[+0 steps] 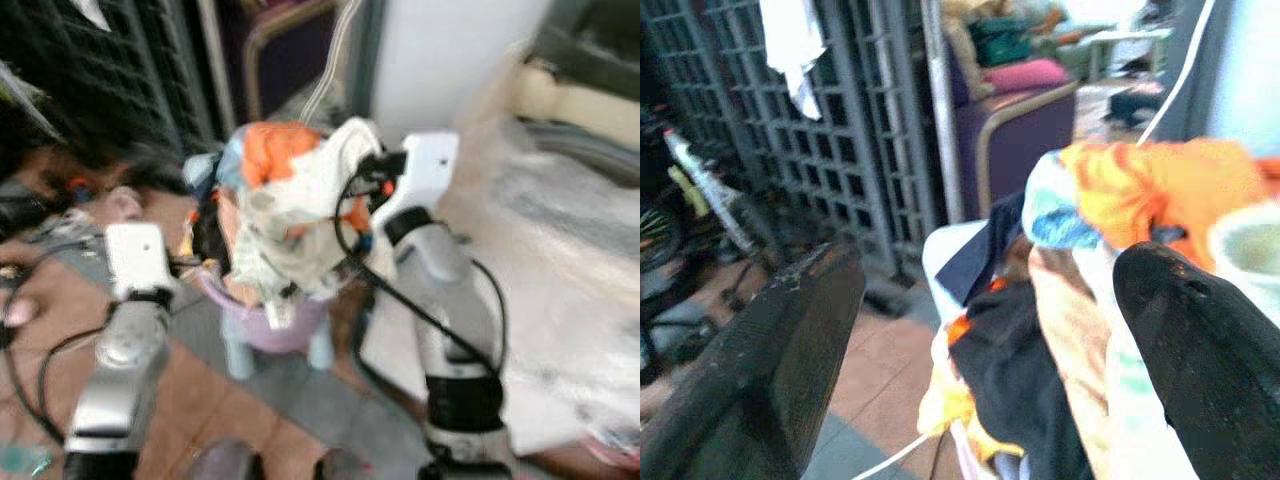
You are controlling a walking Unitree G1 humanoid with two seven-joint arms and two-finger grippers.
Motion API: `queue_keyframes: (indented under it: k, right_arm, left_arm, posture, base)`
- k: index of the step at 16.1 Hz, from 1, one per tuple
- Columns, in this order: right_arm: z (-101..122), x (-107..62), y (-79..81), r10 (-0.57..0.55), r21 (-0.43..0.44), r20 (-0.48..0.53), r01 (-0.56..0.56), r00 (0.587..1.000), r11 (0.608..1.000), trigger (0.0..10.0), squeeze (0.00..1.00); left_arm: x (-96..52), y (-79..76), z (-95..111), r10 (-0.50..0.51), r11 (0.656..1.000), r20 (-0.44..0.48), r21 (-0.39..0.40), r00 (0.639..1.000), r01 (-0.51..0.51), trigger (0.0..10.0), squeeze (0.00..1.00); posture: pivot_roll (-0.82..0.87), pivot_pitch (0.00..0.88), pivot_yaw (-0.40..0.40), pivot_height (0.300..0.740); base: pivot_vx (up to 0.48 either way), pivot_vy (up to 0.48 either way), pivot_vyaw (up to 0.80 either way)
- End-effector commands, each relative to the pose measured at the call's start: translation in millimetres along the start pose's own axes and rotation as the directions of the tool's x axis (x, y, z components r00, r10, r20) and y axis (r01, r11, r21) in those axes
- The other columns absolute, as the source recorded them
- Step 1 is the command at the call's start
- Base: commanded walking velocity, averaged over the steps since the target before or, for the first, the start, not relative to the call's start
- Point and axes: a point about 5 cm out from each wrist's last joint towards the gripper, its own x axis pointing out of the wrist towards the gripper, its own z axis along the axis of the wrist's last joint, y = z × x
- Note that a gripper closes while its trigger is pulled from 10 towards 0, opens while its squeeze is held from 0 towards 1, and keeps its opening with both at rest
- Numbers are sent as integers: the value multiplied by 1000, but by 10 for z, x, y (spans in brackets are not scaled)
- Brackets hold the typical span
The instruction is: Clothes washing
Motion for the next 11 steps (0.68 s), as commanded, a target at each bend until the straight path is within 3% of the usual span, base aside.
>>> queue_keyframes:
  k: [1,3,7,11]
  right_arm:
    - [36,2,-10,-5,-18,13,5,1000,1000,10000,0]
    - [42,6,-51,-30,-34,17,31,999,999,10000,0]
    - [66,22,-109,-65,-55,31,67,997,996,10000,0]
    - [96,61,-135,-84,-65,42,87,996,994,10000,0]
  left_arm:
    - [-9,-22,13,-19,1000,7,-15,1000,19,10000,0]
    - [-2,-21,14,-29,999,11,-24,1000,29,10000,0]
    - [17,-18,17,-31,999,11,-24,999,32,10000,0]
    - [81,7,128,-15,1000,52,-27,999,16,10000,0]
  posture:
    - [-9,27,31,740]
    - [-13,31,32,740]
    - [-18,42,37,740]
    - [-15,56,33,740]
  base:
    - [0,0,-800]
    - [0,0,-800]
    - [60,-249,-800]
    - [0,0,-800]
